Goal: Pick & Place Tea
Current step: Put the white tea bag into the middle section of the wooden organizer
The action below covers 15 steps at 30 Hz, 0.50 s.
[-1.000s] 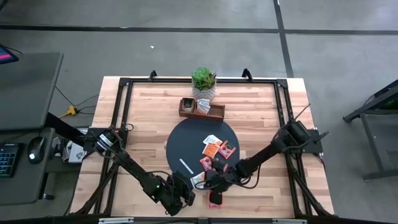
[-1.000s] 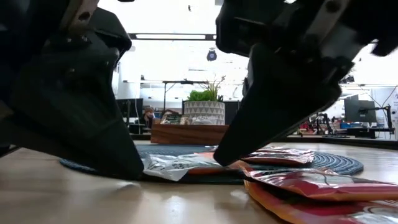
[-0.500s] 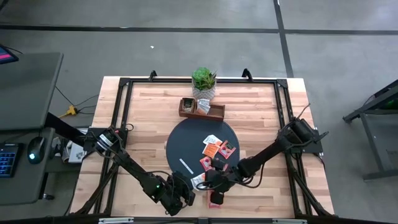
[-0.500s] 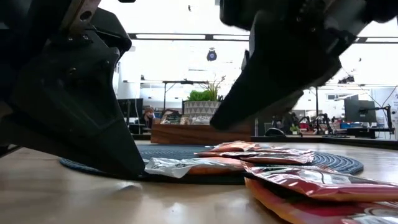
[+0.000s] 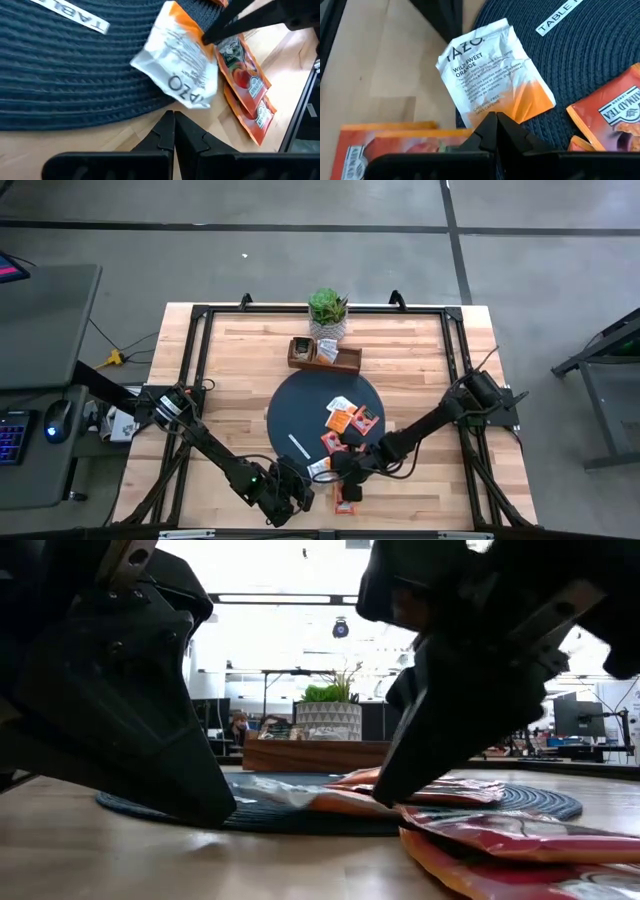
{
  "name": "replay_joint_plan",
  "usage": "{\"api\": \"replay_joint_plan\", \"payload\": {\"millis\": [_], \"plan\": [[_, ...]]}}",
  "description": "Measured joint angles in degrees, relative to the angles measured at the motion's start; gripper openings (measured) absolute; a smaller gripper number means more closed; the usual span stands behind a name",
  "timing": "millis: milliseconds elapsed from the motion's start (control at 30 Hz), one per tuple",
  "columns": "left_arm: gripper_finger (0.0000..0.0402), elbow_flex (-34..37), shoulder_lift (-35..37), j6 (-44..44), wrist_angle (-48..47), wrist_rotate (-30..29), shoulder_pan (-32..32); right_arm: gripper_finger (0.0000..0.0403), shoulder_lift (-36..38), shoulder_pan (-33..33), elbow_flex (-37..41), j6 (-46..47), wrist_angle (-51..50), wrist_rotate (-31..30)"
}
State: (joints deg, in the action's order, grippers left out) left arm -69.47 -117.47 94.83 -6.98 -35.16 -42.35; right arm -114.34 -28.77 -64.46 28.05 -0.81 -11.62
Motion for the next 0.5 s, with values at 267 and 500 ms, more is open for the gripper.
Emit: {"api": "replay_joint_plan", "payload": {"millis": [267, 500], "plan": [[0.0, 0.0, 0.0, 0.02, 1.92, 0.12, 0.0, 0.0, -0.65, 0.94, -0.09, 1.94, -0.49, -0.31], [0.0, -0.02, 0.0, 1.86, 5.12, -0.35, 0.0, 0.0, -0.75, 1.02, -0.09, 2.09, -0.76, -0.74]]}}
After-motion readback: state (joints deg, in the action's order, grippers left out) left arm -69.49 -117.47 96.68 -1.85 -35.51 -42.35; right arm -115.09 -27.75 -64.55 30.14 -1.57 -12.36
